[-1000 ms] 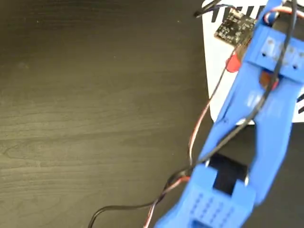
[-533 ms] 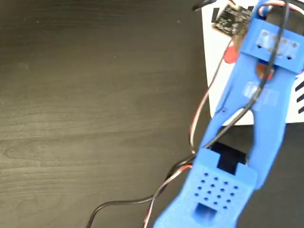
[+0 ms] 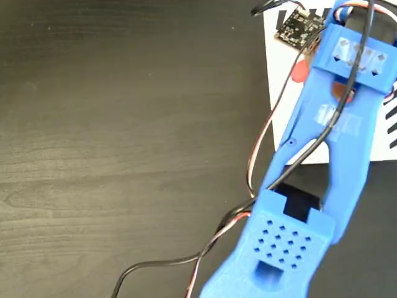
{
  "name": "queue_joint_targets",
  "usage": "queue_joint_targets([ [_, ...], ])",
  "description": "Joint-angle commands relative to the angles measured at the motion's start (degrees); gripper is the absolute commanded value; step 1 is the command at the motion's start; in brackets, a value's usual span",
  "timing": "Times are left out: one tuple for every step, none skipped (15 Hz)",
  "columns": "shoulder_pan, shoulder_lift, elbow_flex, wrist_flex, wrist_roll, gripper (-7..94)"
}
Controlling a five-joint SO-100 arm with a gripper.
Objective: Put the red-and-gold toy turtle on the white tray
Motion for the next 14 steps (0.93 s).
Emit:
queue_joint_targets([
  [0.53, 1.85, -0.09, 0.18, -0.18, 65],
  [0.53, 1.85, 0.0, 0.09, -0.26, 65],
  [0.53, 1.85, 0.09, -0.09, -0.35, 65],
  [0.53, 1.85, 0.35, -0.18, -0.44, 65],
  [0.53, 1.85, 0.88, -0.18, -0.44, 65],
  [0.53, 2.11, 1.41, -0.35, -0.44, 65],
  [0.53, 2.72, 2.02, -0.62, -0.35, 65],
  [0.62, 5.27, 4.31, -1.76, -0.18, 58],
  [0.7, 10.46, 8.09, -1.85, -0.35, 39],
  [0.53, 16.26, 11.34, -1.85, -0.09, 17],
  [0.09, 20.83, 12.83, -1.93, 0.97, 6],
  [-0.79, 24.43, 13.27, -2.11, 2.11, 0],
  [-2.11, 27.25, 13.54, -2.29, 3.08, 0],
  [-4.13, 30.15, 14.24, -2.37, 3.69, 0],
])
